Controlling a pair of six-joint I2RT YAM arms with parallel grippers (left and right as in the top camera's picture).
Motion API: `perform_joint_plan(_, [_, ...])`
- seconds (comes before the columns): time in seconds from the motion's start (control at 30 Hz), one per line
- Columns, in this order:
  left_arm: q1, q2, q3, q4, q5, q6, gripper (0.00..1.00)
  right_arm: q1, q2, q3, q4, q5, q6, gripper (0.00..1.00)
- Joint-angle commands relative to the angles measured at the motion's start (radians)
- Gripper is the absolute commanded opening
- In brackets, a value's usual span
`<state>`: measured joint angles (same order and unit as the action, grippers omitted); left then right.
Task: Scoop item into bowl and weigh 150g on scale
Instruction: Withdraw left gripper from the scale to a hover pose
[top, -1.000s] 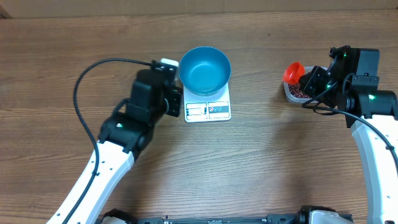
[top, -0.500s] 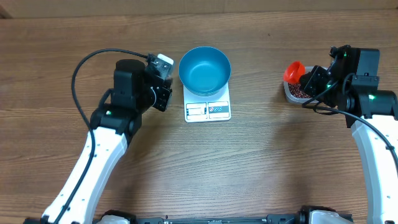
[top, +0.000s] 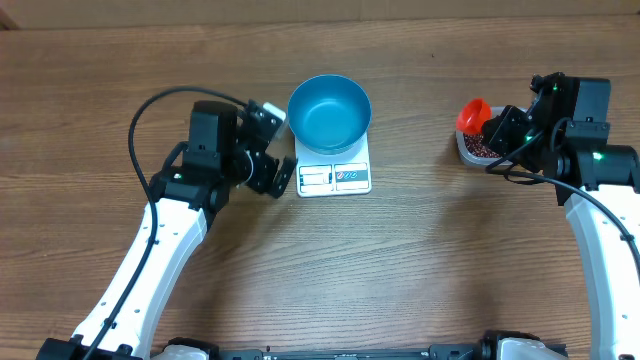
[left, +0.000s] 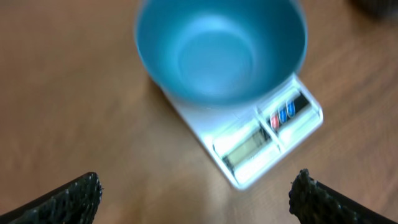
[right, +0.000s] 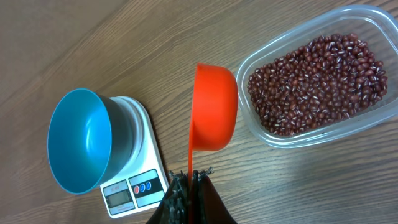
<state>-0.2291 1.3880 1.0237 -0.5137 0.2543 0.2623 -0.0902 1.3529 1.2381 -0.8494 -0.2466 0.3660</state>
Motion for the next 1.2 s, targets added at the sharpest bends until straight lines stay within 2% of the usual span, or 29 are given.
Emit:
perform_joint_plan(0.0, [-0.001, -0.035, 0.016, -0.037, 0.035, 0.004, 1.0, -0.003, -0.023, 0.032, 0.005, 0.011, -0.008, 0.04])
perform_joint_plan(0.23, [0.01, -0.173, 0.016, -0.073, 0.079, 0.008, 1.0, -0.003, -0.023, 0.032, -0.01, 0.011, -0.008, 0.04])
perform_joint_plan(0.37, [0.016, -0.218, 0.016, -0.117, 0.079, 0.08, 1.0, -0.003, -0.023, 0.032, -0.017, 0.011, -0.009, 0.04])
perform_joint_plan(0.47, [0.021, -0.215, 0.015, -0.148, 0.075, 0.121, 1.0, -0.003, -0.023, 0.032, -0.017, 0.011, -0.009, 0.04])
perform_joint_plan(1.17, [0.02, -0.178, 0.015, -0.19, 0.05, 0.119, 1.0, -0.003, -0.023, 0.032, -0.018, 0.011, -0.009, 0.04])
